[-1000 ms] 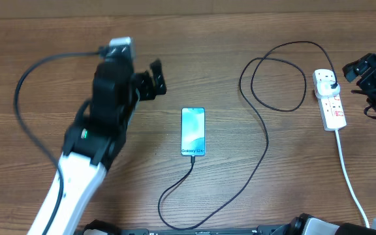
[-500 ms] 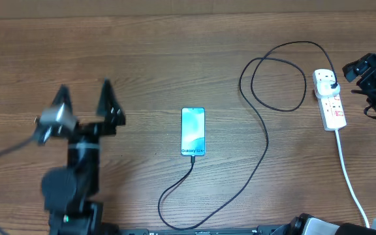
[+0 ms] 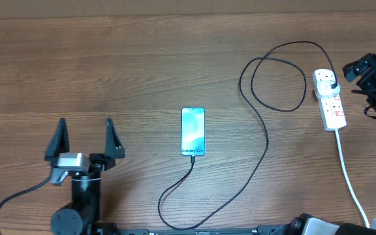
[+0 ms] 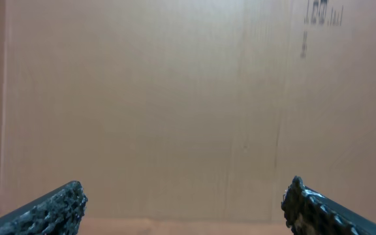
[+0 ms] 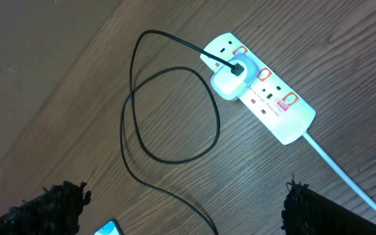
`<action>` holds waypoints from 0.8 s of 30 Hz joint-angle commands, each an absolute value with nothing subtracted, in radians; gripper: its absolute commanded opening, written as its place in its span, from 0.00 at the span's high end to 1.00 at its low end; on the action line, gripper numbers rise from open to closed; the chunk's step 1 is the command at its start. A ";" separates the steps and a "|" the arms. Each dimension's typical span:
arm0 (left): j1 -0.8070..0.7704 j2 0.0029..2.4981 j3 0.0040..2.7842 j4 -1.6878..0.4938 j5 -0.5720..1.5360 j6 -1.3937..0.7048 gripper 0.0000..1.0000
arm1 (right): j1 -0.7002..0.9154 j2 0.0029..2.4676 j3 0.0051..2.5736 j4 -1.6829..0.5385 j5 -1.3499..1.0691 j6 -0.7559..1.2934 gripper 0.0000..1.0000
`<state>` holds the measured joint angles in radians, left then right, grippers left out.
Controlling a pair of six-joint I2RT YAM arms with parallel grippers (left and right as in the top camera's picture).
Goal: Plug charger to phone and switch on socket
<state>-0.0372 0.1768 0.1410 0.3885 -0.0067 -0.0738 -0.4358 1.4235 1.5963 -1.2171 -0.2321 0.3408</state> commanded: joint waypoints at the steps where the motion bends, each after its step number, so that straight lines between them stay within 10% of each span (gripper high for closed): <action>1: -0.030 0.102 0.043 0.393 0.019 -0.048 0.00 | -0.431 1.423 1.617 -1.214 -0.237 0.348 0.00; 24: 0.004 0.002 0.005 -0.080 -0.015 -0.005 0.00 | -0.431 1.423 1.617 -1.214 -0.237 0.348 0.00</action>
<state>-0.0040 0.0128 0.0082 -0.0788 -0.0147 -0.0372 -0.4358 1.4235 1.5963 -1.2182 -0.2321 0.3412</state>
